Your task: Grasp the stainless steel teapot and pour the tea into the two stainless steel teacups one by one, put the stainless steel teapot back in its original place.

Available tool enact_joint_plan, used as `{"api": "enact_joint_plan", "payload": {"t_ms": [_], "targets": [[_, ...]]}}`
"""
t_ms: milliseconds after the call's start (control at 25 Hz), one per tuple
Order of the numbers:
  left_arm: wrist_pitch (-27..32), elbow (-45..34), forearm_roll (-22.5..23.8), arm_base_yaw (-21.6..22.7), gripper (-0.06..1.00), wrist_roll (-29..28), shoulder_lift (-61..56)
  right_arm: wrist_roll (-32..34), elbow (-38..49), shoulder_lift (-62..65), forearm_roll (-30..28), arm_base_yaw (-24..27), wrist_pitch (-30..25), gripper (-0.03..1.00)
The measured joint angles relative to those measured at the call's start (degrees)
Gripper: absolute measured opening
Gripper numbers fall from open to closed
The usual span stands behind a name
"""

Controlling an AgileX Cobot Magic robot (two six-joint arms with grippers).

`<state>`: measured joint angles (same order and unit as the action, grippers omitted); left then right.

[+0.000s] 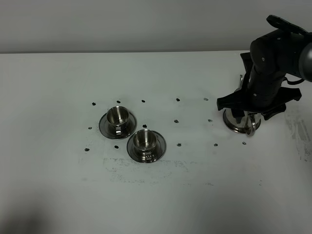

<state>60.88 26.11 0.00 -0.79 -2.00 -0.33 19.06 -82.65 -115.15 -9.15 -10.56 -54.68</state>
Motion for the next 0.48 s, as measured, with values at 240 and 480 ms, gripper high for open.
{"api": "enact_joint_plan", "payload": {"t_ms": [240,480], "targets": [[0.0,0.0,0.0,0.0,0.57,0.0,0.0,0.0,0.2,-0.65,-0.39,0.0,1.77,0.59],[0.0,0.0,0.0,0.0,0.57,0.0,0.0,0.0,0.2,-0.65,-0.63,0.29,1.99,0.59]]}}
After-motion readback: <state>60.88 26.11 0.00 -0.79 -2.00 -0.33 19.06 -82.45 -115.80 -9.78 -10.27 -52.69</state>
